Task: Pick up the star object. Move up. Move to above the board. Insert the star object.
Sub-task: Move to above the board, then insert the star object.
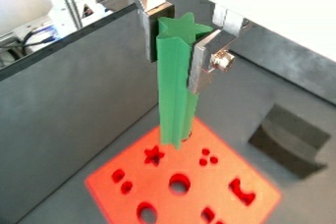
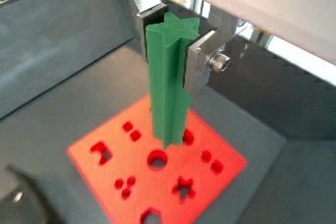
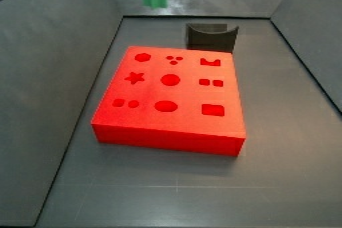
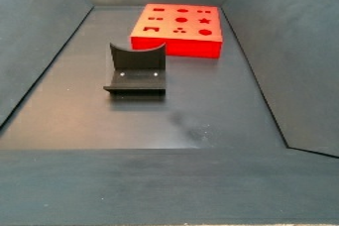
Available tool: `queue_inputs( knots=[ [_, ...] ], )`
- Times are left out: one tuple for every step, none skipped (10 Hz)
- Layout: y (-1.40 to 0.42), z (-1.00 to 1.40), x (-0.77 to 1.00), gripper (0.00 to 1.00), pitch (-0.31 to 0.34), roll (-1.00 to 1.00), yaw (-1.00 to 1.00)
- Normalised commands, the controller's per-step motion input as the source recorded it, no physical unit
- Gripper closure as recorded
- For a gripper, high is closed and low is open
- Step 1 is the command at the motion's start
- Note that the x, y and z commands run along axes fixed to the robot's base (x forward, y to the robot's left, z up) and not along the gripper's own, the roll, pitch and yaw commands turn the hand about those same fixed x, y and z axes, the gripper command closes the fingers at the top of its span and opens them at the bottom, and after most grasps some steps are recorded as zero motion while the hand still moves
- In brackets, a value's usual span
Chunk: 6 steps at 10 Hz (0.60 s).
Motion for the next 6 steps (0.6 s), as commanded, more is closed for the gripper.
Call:
queue_inputs(
  knots=[
    [-0.44, 0.07, 0.27, 1.0, 0.136, 0.09, 0.01],
    [-0.27, 0.05, 0.19, 1.0, 0.119, 0.1, 0.01],
    [-0.2, 0.04, 0.15, 1.0, 0.109, 0.09, 0.01],
    [0.0, 0.0, 0.0, 1.0, 0.0, -0.02, 0.0],
    [0.0, -0.17, -0.11, 1.0, 0.0, 0.03, 0.0],
    [0.0, -0.25, -0.15, 1.0, -0.04, 0.03, 0.0]
  ],
)
